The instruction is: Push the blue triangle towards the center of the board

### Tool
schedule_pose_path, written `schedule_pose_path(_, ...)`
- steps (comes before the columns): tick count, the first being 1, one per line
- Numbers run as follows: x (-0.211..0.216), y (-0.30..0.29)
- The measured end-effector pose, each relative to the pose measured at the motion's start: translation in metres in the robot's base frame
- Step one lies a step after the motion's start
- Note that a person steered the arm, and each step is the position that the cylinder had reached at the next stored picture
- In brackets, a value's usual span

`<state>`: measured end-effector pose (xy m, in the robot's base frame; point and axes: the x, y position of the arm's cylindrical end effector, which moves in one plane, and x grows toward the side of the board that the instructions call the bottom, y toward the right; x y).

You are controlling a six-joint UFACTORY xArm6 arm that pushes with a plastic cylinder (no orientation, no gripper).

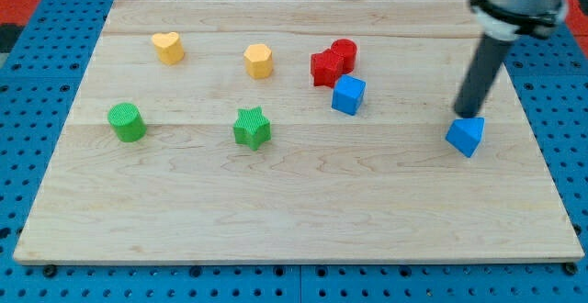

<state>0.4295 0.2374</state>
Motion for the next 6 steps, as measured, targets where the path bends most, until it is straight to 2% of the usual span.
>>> schedule_pose_path(1, 0.009, 0.049)
schedule_pose_path(2, 0.056, 0.061)
schedule_pose_path(3, 0.077, 0.045)
schedule_pose_path(6, 0.041, -0.065)
